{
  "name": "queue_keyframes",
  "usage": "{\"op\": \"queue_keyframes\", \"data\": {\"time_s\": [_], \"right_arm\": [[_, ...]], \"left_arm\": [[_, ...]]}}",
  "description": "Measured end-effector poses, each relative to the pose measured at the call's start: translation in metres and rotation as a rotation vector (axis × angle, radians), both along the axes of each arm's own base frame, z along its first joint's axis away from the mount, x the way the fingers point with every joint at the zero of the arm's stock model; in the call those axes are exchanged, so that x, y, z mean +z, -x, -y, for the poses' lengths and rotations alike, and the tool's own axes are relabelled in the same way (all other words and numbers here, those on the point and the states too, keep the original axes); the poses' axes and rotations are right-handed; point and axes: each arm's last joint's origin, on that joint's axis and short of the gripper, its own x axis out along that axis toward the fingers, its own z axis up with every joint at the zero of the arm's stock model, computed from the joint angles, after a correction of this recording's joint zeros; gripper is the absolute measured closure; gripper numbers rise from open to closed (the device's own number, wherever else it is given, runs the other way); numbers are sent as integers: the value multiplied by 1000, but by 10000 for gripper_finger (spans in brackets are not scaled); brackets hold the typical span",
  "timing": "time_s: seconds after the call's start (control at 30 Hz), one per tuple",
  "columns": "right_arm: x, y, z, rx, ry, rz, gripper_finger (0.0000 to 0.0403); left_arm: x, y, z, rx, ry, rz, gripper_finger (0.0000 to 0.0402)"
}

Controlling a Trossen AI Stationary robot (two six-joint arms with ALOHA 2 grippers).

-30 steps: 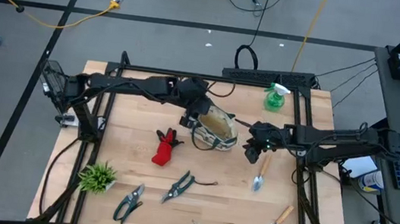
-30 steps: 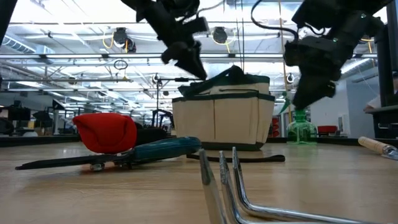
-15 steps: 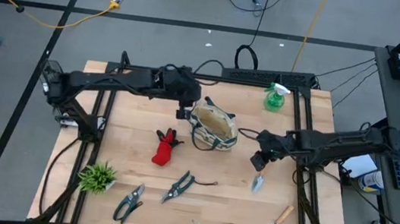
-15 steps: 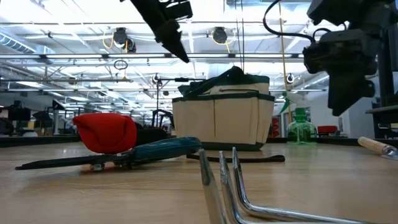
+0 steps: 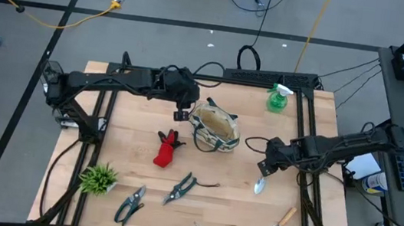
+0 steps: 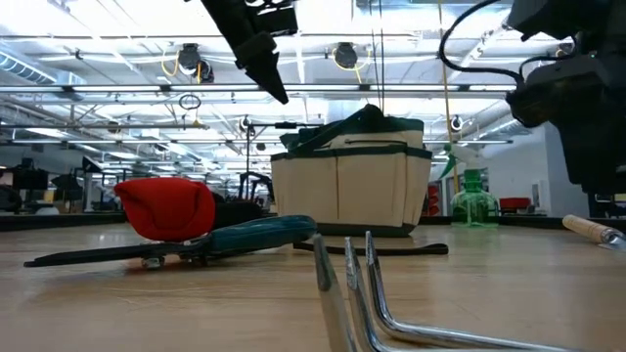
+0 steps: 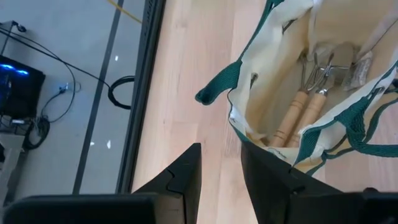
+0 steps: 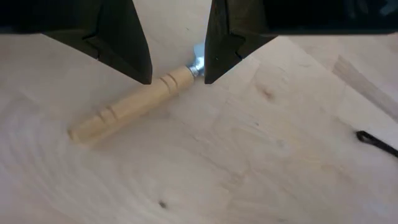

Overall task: Pick & Place Garden tools in Gardening bag
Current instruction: Put the top brown trowel into the gardening bag

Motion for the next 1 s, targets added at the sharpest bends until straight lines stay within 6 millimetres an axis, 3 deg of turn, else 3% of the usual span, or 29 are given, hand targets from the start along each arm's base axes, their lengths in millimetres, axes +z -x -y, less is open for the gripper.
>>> {"op": "queue_keyframes", "data": {"time_s": [0.27, 0.43, 0.8, 1.0], "right_arm": [[-36, 15, 1, -64, -57, -93, 259], [-52, 14, 1, -36, -70, -2, 259], [-41, 15, 1, -17, -91, 138, 259], [-36, 15, 4, 40, 21, 219, 259]], "left_arm": [[0, 0, 0, 0, 2, -6, 284], [0, 0, 0, -4, -1, -8, 284], [0, 0, 0, -8, -5, -8, 284], [-1, 0, 0, -8, -5, -9, 284]]}}
